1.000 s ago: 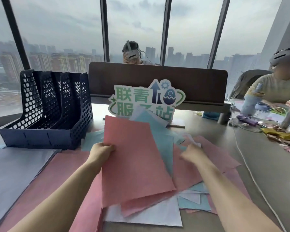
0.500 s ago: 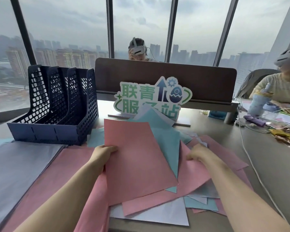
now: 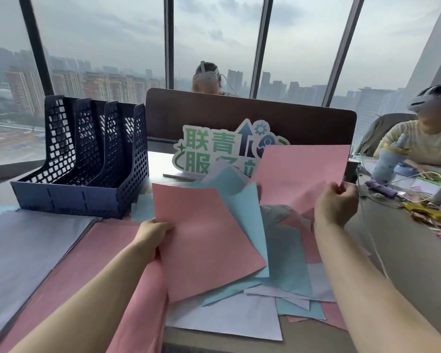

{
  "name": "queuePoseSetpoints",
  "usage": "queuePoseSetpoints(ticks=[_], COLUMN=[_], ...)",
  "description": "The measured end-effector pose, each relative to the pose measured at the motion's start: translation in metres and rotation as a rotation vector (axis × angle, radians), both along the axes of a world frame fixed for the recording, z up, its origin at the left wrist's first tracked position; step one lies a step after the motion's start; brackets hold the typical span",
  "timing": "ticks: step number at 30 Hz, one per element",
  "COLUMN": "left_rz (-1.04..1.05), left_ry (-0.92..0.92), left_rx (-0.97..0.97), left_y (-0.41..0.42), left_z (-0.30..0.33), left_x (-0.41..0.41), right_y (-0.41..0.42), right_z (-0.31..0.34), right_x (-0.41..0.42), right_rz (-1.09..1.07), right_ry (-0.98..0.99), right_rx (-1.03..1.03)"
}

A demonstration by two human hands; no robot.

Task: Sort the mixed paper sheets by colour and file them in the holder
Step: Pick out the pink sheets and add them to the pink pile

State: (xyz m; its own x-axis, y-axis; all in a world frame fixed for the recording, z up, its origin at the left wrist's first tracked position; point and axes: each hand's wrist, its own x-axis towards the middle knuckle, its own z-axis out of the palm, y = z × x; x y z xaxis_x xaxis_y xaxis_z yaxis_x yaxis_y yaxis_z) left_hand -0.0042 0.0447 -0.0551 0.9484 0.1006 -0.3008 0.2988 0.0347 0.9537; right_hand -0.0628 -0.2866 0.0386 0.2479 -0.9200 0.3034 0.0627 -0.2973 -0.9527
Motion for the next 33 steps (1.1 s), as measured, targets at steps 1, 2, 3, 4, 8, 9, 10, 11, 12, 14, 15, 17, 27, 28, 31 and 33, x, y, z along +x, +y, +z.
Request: queuePoseSetpoints(ticks=[1, 2, 3, 4, 8, 9, 10, 11, 12, 14, 15, 17, 27, 28, 31, 33], left_rz=[-0.004, -0.008, -0.009, -0.008, 0.007, 0.005, 0.006, 0.017, 0.027, 0.034, 0.022, -0.028, -0.001, -0.023, -0.078, -0.093], left_ry=[0.001, -0.001, -0.003, -0.001, 0.024, 0.032, 0.039, 0.049, 0.058, 0.067, 0.074, 0.088, -0.083, -0.104, -0.139, -0.138], left_rx=[0.004, 0.002, -0.002, -0.01, -0.05, -0.066, -0.087, -0.11, -0.139, -0.176, -0.185, -0.165, -0.091, -0.092, -0.072, -0.039], left_y=[0.0, 0.0, 0.001, 0.0, 0.001, 0.001, 0.002, 0.002, 0.003, 0.007, 0.009, 0.01, -0.006, -0.012, -0.028, -0.034], left_z=[0.001, 0.003, 0.003, 0.004, 0.004, 0.004, 0.005, 0.005, 0.004, 0.003, 0.002, 0.0, 0.008, 0.01, 0.008, 0.006], left_x=[-0.001, -0.003, -0.003, -0.003, -0.002, -0.003, -0.003, -0.003, -0.002, 0.002, 0.003, 0.004, 0.006, 0.005, 0.009, 0.011], right_y=[0.006, 0.014, 0.021, 0.03, 0.051, 0.059, 0.071, 0.085, 0.097, 0.112, 0.118, 0.128, 0.022, 0.0, -0.046, -0.056], right_z=[-0.001, -0.002, -0.006, -0.011, -0.058, -0.07, -0.075, -0.074, -0.073, -0.077, -0.077, -0.076, -0.067, -0.073, -0.083, -0.079], right_x=[0.002, 0.004, 0.006, 0.007, 0.023, 0.028, 0.027, 0.02, 0.014, 0.009, 0.007, 0.003, 0.008, 0.012, 0.013, 0.01], right_rz=[0.012, 0.05, 0.108, 0.166, 0.378, 0.412, 0.454, 0.502, 0.542, 0.621, 0.663, 0.777, 0.503, 0.442, 0.381, 0.392], right_ry=[-0.045, -0.092, -0.14, -0.169, 0.016, 0.095, 0.164, 0.246, 0.331, 0.478, 0.515, 0.593, 0.86, 0.923, 1.166, 1.248], right_rx=[0.05, 0.109, 0.175, 0.24, 0.228, 0.195, 0.177, 0.142, 0.098, 0.024, 0.002, -0.02, -0.257, -0.268, -0.274, -0.31])
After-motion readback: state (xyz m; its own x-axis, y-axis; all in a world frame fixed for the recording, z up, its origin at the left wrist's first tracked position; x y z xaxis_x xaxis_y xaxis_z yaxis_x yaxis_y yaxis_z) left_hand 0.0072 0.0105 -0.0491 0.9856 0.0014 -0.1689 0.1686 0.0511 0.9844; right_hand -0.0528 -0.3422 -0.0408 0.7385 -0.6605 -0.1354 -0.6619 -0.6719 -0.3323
